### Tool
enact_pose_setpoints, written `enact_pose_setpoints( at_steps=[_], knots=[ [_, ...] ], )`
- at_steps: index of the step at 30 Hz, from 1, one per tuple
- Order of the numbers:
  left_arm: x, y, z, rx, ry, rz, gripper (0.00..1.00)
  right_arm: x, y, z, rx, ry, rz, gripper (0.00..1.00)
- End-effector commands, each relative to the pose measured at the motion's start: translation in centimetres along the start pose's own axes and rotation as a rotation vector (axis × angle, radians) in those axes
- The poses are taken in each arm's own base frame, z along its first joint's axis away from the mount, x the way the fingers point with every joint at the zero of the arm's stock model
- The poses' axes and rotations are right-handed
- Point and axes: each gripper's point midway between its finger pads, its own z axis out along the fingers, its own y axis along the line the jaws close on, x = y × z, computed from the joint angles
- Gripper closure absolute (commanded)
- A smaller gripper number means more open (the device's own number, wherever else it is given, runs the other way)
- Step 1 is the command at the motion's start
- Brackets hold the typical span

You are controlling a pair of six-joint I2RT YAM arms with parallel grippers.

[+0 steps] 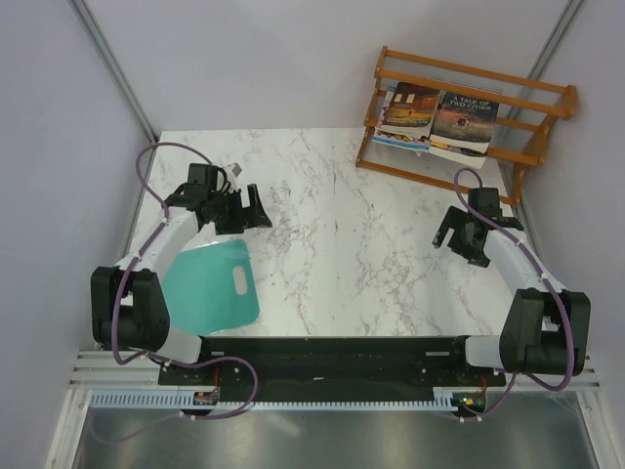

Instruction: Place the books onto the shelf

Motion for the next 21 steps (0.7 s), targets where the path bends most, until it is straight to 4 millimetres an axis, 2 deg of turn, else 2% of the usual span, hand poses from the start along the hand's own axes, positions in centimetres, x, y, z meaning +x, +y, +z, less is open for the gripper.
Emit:
enact_pose_setpoints(
  at_steps=[1, 8, 11, 16, 21],
  knots=[
    [0.1, -0.7, 0.5, 0.060, 0.002, -0.010, 0.00, 0.0, -0.1, -0.5, -0.011, -0.027, 0.031, 0.02],
    [0.4, -0.3, 1.4, 0.064, 0.022, -0.029, 0.00, -0.6, -0.9, -1.0, 0.033, -0.059, -0.001, 0.02],
    [0.3, 0.0, 1.8, 0.069, 0.031, -0.046, 0.00, -0.6, -1.0, -0.3, 0.050, -0.036, -0.004, 0.02],
    [0.1, 0.1, 1.9, 0.098, 0.027, -0.066, 0.01, -0.5, -0.8, 0.4, 0.042, -0.031, 0.005, 0.02],
    [-0.2, -0.1, 1.4, 0.117, 0.004, -0.039, 0.04, -0.8, -0.7, 0.1, 0.030, -0.056, -0.004, 0.02]
  ],
)
